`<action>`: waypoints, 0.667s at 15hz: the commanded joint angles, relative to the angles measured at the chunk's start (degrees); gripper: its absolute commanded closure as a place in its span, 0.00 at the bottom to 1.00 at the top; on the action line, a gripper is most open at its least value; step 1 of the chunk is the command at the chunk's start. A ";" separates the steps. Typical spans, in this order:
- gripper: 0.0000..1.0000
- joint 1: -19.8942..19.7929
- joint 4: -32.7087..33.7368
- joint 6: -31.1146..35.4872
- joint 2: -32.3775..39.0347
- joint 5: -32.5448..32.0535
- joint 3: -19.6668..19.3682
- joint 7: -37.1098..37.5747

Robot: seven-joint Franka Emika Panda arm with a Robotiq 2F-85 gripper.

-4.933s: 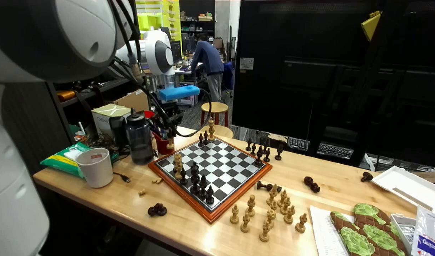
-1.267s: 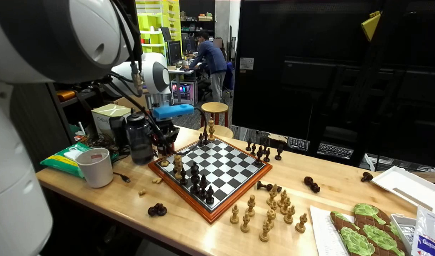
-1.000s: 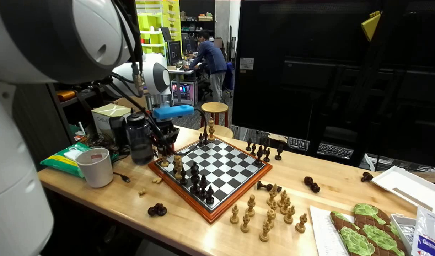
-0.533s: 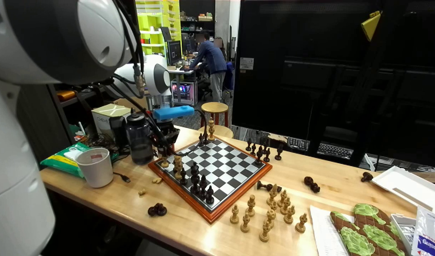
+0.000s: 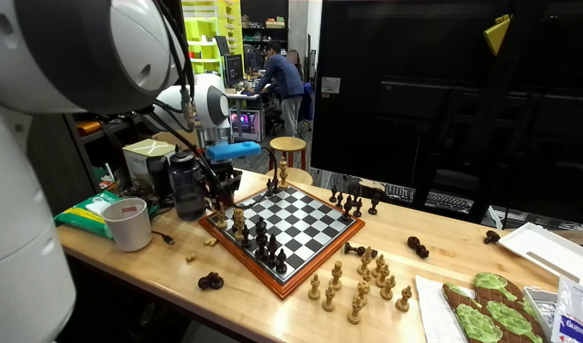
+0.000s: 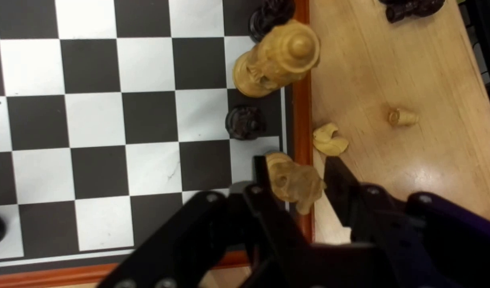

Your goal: Put the light brown chess piece on the board

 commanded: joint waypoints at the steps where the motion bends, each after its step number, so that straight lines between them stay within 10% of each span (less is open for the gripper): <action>1: 0.29 -0.19 0.66 0.07 0.07 0.17 0.09 0.57; 5: 0.02 -0.34 1.52 -1.32 -0.69 0.58 0.08 1.02; 10: 0.00 0.09 4.56 -6.26 -1.97 0.95 0.32 6.44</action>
